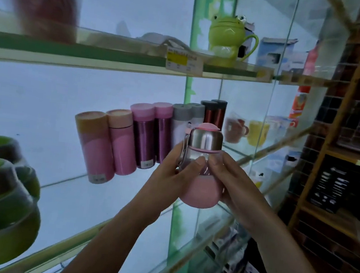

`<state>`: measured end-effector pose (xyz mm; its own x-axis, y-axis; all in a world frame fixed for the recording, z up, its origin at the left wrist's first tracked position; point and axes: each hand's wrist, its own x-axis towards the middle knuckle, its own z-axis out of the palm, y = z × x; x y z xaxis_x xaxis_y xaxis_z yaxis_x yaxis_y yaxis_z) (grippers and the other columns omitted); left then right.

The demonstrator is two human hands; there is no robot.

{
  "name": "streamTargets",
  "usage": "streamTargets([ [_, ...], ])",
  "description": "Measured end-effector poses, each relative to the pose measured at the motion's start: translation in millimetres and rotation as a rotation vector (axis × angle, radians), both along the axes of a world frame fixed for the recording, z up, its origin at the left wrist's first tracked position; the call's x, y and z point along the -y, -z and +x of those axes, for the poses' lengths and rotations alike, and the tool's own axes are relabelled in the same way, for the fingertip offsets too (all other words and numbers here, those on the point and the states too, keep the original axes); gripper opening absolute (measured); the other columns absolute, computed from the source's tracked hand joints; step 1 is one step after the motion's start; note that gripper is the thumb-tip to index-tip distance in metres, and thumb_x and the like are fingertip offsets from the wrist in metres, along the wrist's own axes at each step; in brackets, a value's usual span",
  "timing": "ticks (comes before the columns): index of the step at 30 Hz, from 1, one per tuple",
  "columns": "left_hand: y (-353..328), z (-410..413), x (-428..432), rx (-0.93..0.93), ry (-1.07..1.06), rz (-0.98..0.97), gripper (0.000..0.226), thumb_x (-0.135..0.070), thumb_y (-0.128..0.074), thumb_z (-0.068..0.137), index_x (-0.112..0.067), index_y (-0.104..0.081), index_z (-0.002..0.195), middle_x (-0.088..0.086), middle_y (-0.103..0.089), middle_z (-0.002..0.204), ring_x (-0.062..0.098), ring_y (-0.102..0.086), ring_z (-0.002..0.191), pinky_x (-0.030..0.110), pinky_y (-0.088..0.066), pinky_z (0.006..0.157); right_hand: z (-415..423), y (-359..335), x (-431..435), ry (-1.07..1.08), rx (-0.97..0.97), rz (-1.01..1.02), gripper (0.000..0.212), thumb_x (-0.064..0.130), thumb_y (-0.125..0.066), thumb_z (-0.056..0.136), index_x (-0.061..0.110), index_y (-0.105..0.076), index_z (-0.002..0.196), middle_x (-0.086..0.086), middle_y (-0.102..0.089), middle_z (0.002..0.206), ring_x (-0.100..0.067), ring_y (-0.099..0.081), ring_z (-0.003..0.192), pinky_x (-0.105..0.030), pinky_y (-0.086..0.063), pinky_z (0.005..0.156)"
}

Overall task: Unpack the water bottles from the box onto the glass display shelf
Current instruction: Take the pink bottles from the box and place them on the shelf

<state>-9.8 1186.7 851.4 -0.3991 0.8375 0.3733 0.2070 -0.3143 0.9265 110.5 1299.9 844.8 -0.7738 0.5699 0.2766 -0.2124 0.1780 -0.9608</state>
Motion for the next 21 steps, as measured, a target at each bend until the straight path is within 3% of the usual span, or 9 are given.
streamTargets([
  [4, -9, -6, 10, -0.031, -0.076, 0.033, 0.035, -0.026, -0.056, 0.104, -0.032, -0.055, 0.138, -0.003, -0.070, 0.128, 0.019, -0.067, 0.118, 0.045, -0.056, 0.098, -18, -7, -3, -0.099, -0.027, 0.015, 0.049, 0.054, -0.061, 0.089, 0.034, -0.063, 0.134, -0.003, -0.071, 0.129, -0.023, -0.067, 0.122, -0.050, -0.055, 0.101],
  [8, -14, -11, 24, -0.036, -0.175, 0.056, 0.036, -0.027, -0.058, 0.103, -0.032, -0.055, 0.138, -0.004, -0.070, 0.127, 0.017, -0.066, 0.119, 0.049, -0.054, 0.102, -38, -12, -1, -0.184, -0.043, 0.021, 0.048, 0.051, -0.059, 0.090, 0.031, -0.063, 0.133, -0.001, -0.071, 0.129, -0.024, -0.067, 0.122, -0.049, -0.056, 0.097],
  [12, -16, -15, 39, -0.051, -0.283, 0.071, 0.037, -0.028, -0.059, 0.101, -0.035, -0.055, 0.138, -0.007, -0.070, 0.127, 0.013, -0.067, 0.118, 0.048, -0.055, 0.101, -55, -15, 6, -0.288, -0.044, 0.044, 0.042, 0.049, -0.055, 0.095, 0.034, -0.063, 0.133, 0.003, -0.073, 0.127, -0.015, -0.069, 0.117, -0.036, -0.060, 0.083],
  [17, -12, -23, 63, -0.077, -0.427, 0.060, 0.041, -0.030, -0.061, 0.100, -0.035, -0.053, 0.140, -0.007, -0.068, 0.129, 0.013, -0.067, 0.118, 0.048, -0.055, 0.100, -78, -13, 20, -0.423, -0.020, 0.069, 0.047, 0.052, -0.055, 0.092, 0.035, -0.061, 0.136, 0.008, -0.071, 0.130, -0.012, -0.067, 0.121, -0.049, -0.057, 0.097],
  [21, -10, -28, 85, -0.063, -0.497, 0.049, 0.045, -0.028, -0.065, 0.098, -0.033, -0.052, 0.141, -0.004, -0.068, 0.131, 0.017, -0.066, 0.120, 0.051, -0.053, 0.103, -97, -13, 34, -0.532, 0.007, 0.072, 0.045, 0.051, -0.055, 0.091, 0.031, -0.062, 0.131, 0.008, -0.072, 0.128, -0.013, -0.067, 0.121, -0.052, -0.058, 0.097],
])
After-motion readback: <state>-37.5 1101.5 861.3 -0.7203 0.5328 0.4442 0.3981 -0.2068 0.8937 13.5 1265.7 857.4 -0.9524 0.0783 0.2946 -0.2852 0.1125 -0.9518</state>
